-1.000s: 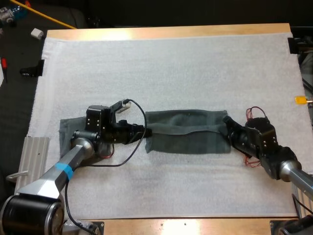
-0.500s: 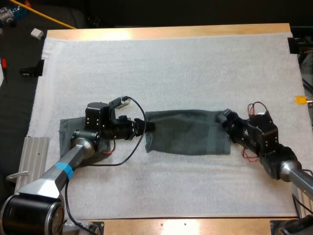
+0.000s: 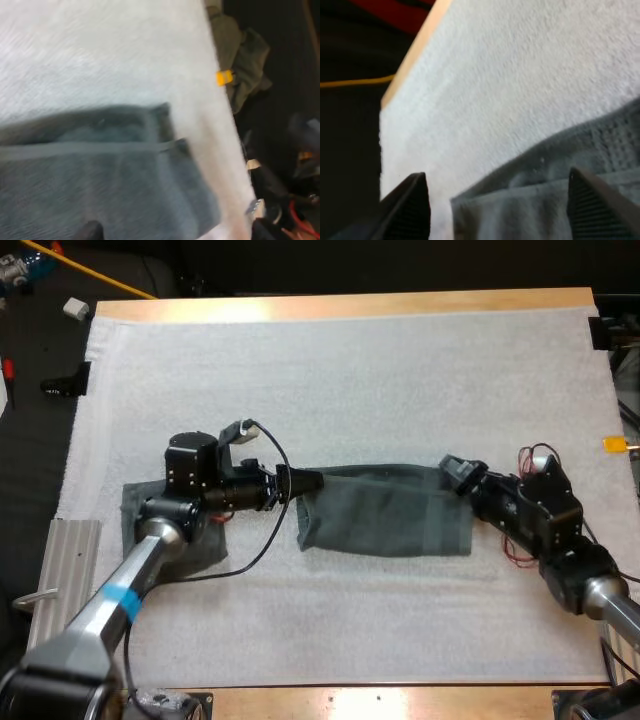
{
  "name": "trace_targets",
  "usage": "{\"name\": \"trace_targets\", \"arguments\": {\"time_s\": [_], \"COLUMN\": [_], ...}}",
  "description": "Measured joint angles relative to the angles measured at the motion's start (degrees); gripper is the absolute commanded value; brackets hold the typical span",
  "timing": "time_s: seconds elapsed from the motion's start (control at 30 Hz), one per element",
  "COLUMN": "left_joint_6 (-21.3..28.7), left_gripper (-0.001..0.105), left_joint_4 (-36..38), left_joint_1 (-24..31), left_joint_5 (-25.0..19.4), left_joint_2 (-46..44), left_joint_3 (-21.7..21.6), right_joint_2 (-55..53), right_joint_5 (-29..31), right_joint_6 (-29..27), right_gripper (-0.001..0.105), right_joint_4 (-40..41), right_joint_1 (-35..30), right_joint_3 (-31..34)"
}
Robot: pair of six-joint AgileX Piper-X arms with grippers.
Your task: Pick towel from pile, fold and stack
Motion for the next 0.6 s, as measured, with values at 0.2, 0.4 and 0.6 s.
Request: {"name": "trace_targets", "arguments": {"time_s": [0.2, 0.4, 0.6], "left_joint_6": [0.42, 5.06, 11.44], "left_gripper": [0.059, 0.059, 0.059], "left_joint_4": [4.54, 14.93, 26.83], "left_joint_1": [0.0, 0.0, 0.0], "left_joint_5": [-1.43, -8.25, -14.23], "left_joint_2": [-7.93, -17.14, -26.03], "left_joint_3": [0.06, 0.06, -0.05], "right_joint_2": [-6.7, -12.69, -15.55], "right_joint_5": [-0.53, 0.0, 1.16], "right_joint_6": [-8.68, -17.91, -25.68], "right_gripper": [0.058, 0.058, 0.058], "right_joint_4": [11.28, 23.23, 34.62], "right_joint_1": [-0.05, -0.05, -0.15], "right_joint_3": [-0.08, -4.24, -12.13]}}
